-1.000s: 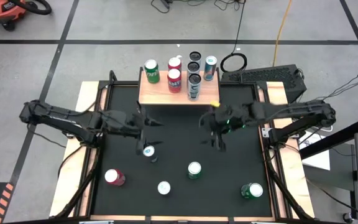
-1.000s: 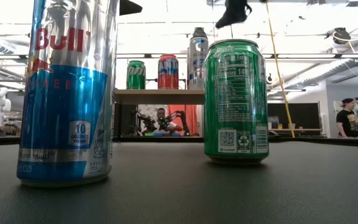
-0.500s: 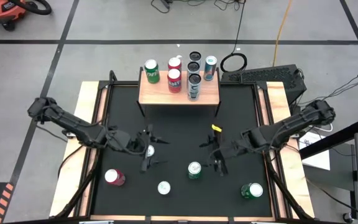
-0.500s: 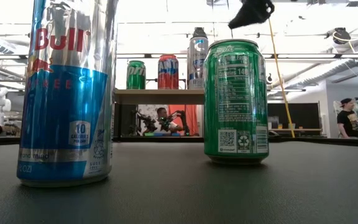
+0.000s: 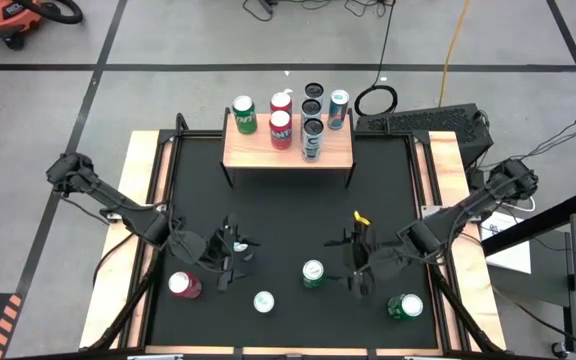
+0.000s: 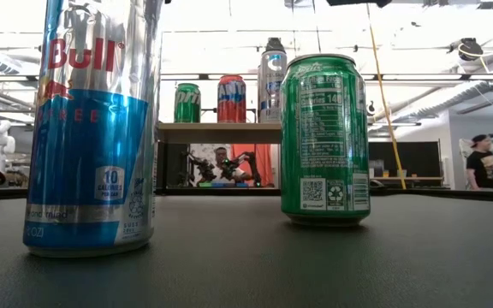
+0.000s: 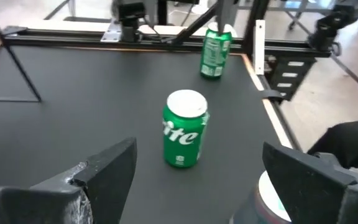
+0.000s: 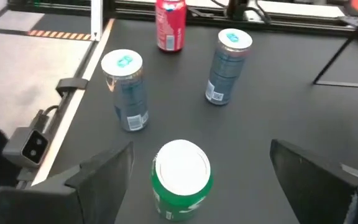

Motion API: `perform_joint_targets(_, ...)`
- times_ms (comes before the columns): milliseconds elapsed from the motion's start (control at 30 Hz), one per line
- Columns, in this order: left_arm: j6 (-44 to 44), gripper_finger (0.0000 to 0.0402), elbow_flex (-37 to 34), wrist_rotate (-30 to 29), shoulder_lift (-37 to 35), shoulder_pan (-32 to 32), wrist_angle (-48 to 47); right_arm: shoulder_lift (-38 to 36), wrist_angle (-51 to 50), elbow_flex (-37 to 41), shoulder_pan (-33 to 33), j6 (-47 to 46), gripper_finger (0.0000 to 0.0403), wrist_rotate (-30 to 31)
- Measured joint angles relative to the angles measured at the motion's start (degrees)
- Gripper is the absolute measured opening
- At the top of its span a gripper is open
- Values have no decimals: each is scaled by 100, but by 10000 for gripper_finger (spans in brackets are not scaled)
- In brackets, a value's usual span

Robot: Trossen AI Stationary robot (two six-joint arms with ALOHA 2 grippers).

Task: Place canned beverage on shelf
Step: Put the orange soda can on the shelf aligned with the other orange soda can

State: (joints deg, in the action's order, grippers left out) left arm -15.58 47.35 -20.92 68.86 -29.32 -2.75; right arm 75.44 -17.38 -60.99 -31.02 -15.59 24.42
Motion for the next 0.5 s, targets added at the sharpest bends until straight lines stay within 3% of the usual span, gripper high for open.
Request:
perform_joint_targets(133,-16,349,0,-274,0,-149,-9,1,7,140,-170,-23,357,418)
perform_joint_targets(500,-120,349,0,-745,0,-313,-122,2,272,466,-199,168,357,416)
